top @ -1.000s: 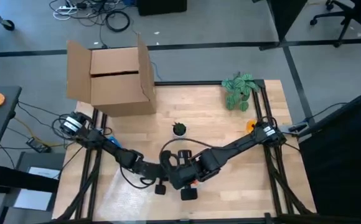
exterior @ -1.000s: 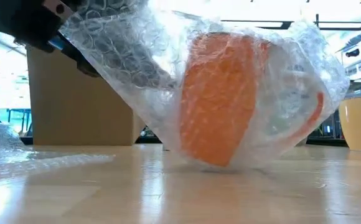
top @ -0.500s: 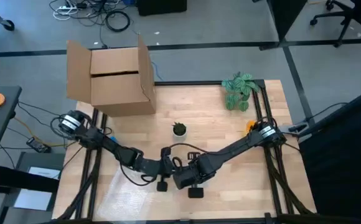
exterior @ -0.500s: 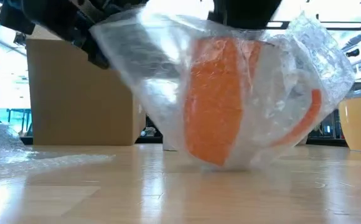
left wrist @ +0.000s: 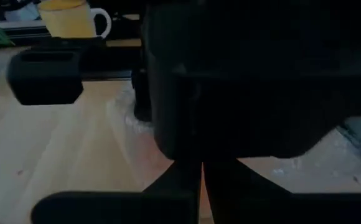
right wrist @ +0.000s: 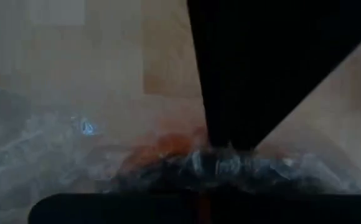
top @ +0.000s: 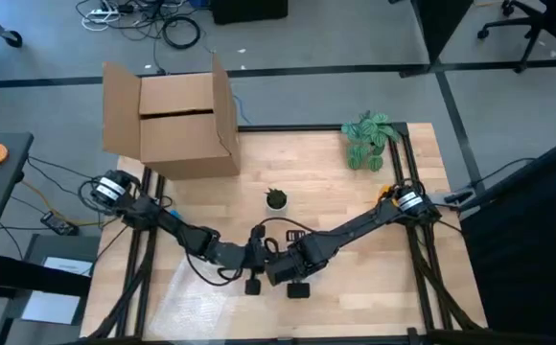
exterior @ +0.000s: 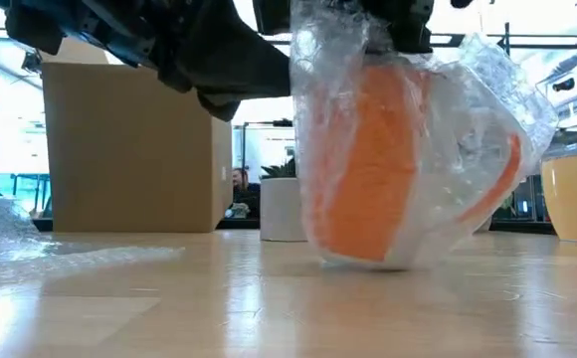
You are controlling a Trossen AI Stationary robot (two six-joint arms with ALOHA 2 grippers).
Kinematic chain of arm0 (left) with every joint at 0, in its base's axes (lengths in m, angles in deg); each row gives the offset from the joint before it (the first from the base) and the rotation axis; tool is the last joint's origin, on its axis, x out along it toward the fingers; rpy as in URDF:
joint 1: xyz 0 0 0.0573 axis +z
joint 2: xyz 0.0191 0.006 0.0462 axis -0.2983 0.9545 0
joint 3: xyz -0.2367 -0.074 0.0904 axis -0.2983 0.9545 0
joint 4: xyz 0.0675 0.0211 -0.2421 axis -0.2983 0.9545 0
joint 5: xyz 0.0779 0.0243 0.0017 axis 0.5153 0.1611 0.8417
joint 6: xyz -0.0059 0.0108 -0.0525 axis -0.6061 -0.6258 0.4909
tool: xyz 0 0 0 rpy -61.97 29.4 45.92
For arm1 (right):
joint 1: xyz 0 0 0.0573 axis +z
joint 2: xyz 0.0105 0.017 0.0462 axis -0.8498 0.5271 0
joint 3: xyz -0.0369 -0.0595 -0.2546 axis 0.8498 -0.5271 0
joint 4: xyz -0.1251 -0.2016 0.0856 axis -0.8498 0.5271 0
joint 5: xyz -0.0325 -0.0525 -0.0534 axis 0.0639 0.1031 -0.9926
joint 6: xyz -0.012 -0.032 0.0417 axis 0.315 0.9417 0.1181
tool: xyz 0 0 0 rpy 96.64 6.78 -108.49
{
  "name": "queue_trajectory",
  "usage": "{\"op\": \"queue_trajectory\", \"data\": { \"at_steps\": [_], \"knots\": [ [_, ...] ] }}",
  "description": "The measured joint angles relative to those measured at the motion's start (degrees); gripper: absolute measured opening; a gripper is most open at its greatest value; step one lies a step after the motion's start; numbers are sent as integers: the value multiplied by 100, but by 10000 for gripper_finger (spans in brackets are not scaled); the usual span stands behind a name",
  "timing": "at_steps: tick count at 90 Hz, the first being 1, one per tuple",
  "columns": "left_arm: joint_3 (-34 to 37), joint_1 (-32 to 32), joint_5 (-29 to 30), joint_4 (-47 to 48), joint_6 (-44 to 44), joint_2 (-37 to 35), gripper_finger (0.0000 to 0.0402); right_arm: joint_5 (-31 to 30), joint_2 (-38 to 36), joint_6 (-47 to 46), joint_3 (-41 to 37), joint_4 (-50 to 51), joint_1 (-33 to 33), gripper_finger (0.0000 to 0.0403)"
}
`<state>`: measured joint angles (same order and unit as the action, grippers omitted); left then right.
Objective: Wrap mug
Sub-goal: Wrap the orange mug with the transparent bubble wrap
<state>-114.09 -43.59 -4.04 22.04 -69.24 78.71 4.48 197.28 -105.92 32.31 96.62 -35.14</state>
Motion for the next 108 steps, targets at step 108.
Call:
{"op": "queue_trajectory", "data": {
  "at_steps": [108],
  "knots": [
    [-4,76,362,8,-103,6,0,-281,-490,-594,102,194,161,0]
  ]
}}
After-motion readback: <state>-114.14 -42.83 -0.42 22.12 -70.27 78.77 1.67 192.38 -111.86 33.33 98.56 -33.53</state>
